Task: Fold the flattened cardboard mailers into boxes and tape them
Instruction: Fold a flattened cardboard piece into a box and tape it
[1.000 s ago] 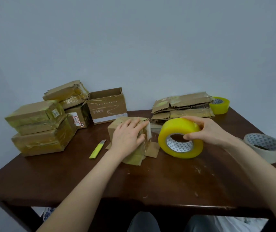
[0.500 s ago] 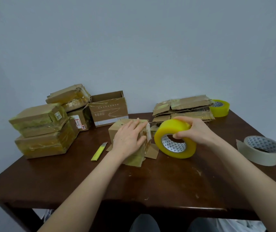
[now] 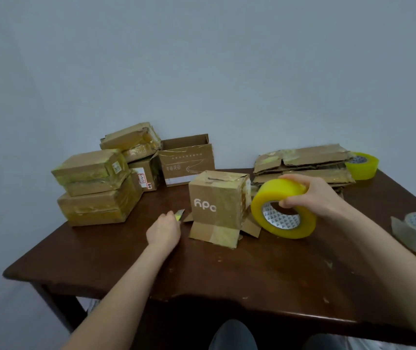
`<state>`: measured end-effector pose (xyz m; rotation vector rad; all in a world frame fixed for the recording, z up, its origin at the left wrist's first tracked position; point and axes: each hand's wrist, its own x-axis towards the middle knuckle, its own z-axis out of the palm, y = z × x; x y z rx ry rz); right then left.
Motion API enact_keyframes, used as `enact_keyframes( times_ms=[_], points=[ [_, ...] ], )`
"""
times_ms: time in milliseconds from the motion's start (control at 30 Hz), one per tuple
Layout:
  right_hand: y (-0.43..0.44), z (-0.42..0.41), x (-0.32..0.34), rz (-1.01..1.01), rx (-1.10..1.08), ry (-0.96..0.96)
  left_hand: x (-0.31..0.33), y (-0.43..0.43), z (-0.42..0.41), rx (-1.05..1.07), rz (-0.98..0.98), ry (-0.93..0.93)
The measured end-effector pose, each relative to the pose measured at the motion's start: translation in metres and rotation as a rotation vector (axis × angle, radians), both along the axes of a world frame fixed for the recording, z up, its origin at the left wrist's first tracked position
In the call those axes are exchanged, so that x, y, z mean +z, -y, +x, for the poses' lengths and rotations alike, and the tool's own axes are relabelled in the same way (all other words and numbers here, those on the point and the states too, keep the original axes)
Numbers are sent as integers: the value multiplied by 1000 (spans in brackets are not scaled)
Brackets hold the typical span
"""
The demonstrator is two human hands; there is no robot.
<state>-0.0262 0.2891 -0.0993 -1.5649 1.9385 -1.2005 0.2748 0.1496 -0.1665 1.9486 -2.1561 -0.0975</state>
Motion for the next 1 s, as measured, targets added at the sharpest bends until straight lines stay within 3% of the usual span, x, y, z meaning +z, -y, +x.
enact_keyframes(
  times_ms=[133, 233, 333, 467, 633, 833, 1000],
  points=[
    [-5, -6, -3, -8, 12, 68, -6, 7, 4, 3, -92, 21],
    [-11, -10, -1, 38, 50, 104, 6, 5, 11, 34, -141, -86],
    [-16, -10, 3, 43, 44, 168, 39, -9, 17, 28, -357, -273],
    [-16, -9, 7, 71, 41, 68, 91, -47, -20, -208, -536, -460],
    [-13, -9, 22, 87, 105, -174, 95, -82, -108, -476, -406, -475],
    [-29, -24, 21, 112, 105, -18, 72, -64, -135, -432, -270, -428],
    [-17, -16, 15, 87, 20, -11, 72, -66, -129, -425, -315, -446]
  ],
)
